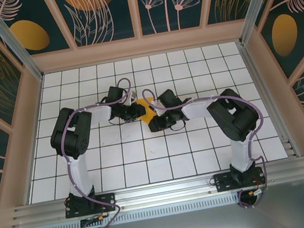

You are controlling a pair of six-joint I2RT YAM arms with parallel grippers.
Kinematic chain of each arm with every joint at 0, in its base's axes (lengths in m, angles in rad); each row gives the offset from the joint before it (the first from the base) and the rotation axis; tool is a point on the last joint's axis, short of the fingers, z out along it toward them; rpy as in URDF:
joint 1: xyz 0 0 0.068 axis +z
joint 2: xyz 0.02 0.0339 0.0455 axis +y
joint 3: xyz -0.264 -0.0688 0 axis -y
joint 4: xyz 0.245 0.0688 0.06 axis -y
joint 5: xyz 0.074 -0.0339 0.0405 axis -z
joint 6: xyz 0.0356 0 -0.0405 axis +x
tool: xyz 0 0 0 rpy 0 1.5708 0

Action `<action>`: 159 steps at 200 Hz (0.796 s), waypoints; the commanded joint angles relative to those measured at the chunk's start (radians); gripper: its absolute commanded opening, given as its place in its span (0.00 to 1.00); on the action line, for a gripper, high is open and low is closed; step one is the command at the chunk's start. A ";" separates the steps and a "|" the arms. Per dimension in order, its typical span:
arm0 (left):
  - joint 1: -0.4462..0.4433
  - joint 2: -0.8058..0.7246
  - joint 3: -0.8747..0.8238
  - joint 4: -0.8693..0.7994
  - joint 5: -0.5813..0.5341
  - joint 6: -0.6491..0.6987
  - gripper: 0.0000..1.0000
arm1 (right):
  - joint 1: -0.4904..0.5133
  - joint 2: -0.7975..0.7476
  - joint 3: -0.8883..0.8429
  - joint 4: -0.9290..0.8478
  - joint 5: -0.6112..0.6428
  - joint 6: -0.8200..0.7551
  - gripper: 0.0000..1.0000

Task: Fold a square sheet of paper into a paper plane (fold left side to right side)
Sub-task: Third fold the triangle at the center of the table.

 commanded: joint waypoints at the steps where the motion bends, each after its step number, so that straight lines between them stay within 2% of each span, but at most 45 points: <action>1: -0.004 0.052 -0.011 -0.053 -0.097 0.032 0.26 | 0.003 -0.006 -0.032 -0.102 -0.015 0.015 0.27; 88: -0.004 0.054 -0.009 -0.056 -0.104 0.037 0.26 | -0.003 -0.073 -0.144 -0.185 0.006 0.026 0.22; 140: -0.004 0.047 -0.008 -0.055 -0.101 0.034 0.26 | -0.039 -0.225 -0.093 -0.130 -0.052 0.038 0.22; 159: -0.004 0.047 -0.008 -0.055 -0.100 0.032 0.26 | -0.046 -0.238 -0.066 -0.094 -0.077 0.047 0.22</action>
